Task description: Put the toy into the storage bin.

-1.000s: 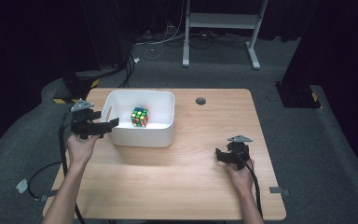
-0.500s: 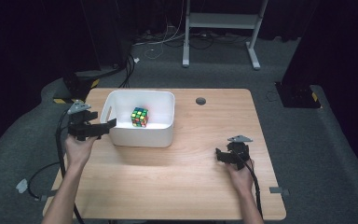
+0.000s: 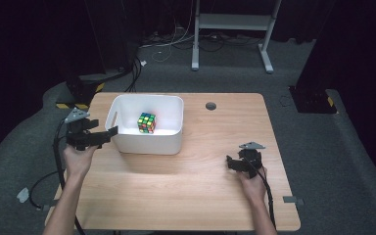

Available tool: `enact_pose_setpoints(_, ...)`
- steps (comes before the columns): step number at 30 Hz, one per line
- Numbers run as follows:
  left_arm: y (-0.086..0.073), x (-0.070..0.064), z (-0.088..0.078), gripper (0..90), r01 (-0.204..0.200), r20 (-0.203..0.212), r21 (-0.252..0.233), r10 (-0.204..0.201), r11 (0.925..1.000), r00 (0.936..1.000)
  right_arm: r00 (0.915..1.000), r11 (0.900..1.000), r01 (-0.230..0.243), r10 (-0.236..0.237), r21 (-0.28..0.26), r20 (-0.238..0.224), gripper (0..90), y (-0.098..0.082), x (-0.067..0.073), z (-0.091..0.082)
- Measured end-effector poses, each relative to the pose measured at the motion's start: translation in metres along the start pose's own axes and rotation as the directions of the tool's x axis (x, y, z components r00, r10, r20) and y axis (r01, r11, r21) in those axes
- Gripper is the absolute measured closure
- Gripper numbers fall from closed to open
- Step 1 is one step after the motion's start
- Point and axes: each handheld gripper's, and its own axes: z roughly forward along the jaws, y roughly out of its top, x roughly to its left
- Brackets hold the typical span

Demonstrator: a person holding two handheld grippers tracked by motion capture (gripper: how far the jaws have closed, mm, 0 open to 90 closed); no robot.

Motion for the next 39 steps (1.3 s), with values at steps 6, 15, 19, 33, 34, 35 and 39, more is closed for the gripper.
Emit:
enact_pose_setpoints(6, -0.004, 0.003, -0.003, 15.9, 0.010, 0.001, -0.004, -0.010, 0.9999, 1.0000, 1.0000, 1.000, 0.000, 0.000, 0.000, 0.000, 19.4, 0.000, 0.000, 0.000)
enact_pose_setpoints(15, -0.008, 0.006, -0.009, 16.3, 0.018, -0.001, -0.015, -0.018, 0.9997, 0.9998, 1.0000, 1.000, 0.000, 0.000, 0.000, 0.000, 19.4, 0.000, 0.000, 0.000)
enact_pose_setpoints(19, -0.010, 0.006, -0.009, 16.4, 0.021, 0.000, -0.017, -0.021, 0.9996, 0.9998, 1.0000, 1.000, 0.000, 0.000, 0.000, 0.000, 19.4, 0.000, 0.000, 0.000)
enact_pose_setpoints(33, -0.019, 0.011, -0.019, 17.8, 0.041, 0.000, -0.036, -0.041, 0.9985, 0.9992, 1.0000, 1.000, 0.000, 0.000, 0.000, 0.001, 19.4, 0.000, 0.000, 0.000)
enact_pose_setpoints(34, -0.020, 0.011, -0.020, 17.9, 0.045, 0.002, -0.039, -0.045, 0.9982, 0.9990, 1.0000, 1.000, 0.000, 0.000, 0.000, 0.001, 19.4, 0.000, 0.000, 0.000)
enact_pose_setpoints(35, -0.021, 0.012, -0.021, 18.0, 0.046, 0.001, -0.038, -0.046, 0.9982, 0.9989, 1.0000, 1.000, 0.000, 0.000, 0.000, 0.001, 19.4, 0.000, 0.000, 0.000)
enact_pose_setpoints(39, -0.023, 0.013, -0.022, 18.0, 0.048, 0.000, -0.037, -0.048, 0.9982, 0.9988, 1.0000, 1.000, 0.000, 0.000, 0.000, 0.001, 19.4, 0.000, 0.000, 0.000)
